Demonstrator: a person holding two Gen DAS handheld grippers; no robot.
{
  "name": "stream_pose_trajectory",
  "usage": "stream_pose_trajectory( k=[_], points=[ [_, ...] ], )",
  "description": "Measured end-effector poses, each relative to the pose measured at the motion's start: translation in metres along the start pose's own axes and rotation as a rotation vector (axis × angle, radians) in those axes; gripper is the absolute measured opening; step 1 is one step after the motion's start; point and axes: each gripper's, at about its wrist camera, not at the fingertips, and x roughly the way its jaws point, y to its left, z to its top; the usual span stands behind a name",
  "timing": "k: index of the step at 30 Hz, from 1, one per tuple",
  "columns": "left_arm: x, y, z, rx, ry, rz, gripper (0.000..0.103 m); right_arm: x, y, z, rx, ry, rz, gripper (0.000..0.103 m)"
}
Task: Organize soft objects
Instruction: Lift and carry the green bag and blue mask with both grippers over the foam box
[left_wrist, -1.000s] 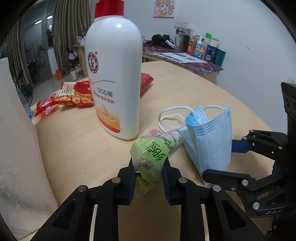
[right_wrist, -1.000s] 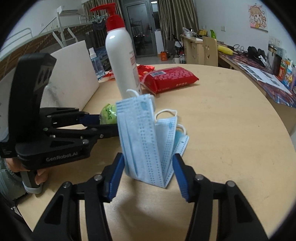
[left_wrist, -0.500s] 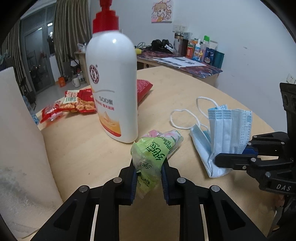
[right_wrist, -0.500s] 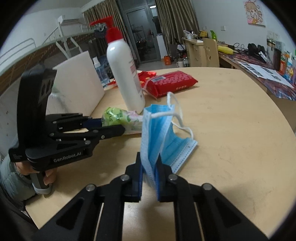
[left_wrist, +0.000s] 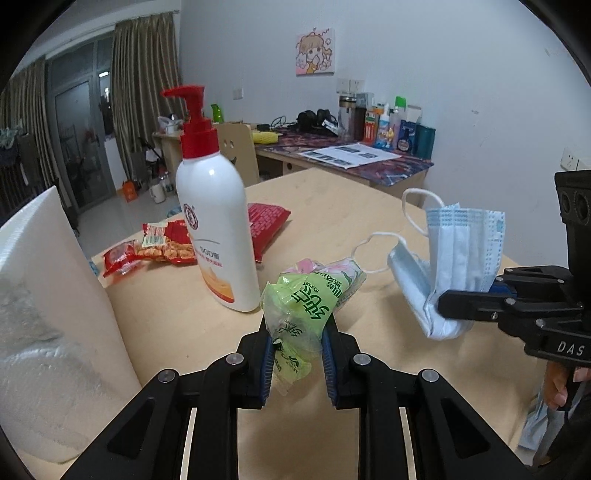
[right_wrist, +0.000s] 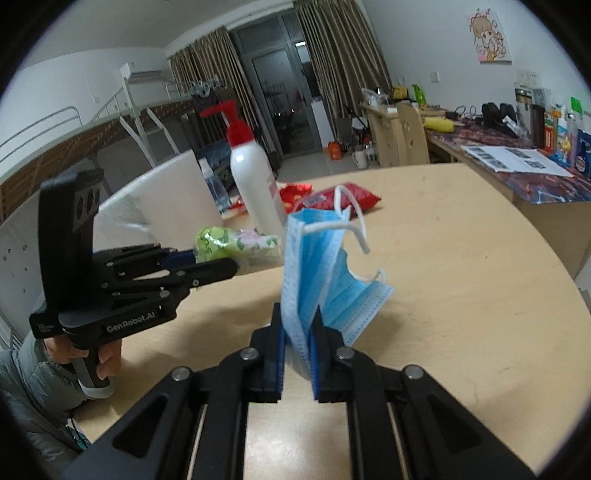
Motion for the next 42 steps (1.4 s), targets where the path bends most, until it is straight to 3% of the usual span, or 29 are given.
stream_pose_trajectory(
  k=[9,29,42],
  points=[
    [-0.038,-0.022,0.004,0.002,-0.063,0.011,0.024,-0.035,-0.003,-0.001,0.008,-0.084,0.005,0.014],
    [-0.155,-0.046,-0.01,-0.026,-0.268,0.125,0.024,-0.081,0.036,0.01,-0.08,-0.237,0.042,0.014],
    [-0.196,-0.054,-0.029,-0.02,-0.307,0.17,0.024,-0.089,0.057,0.01,-0.121,-0.283,0.075,0.014]
  ],
)
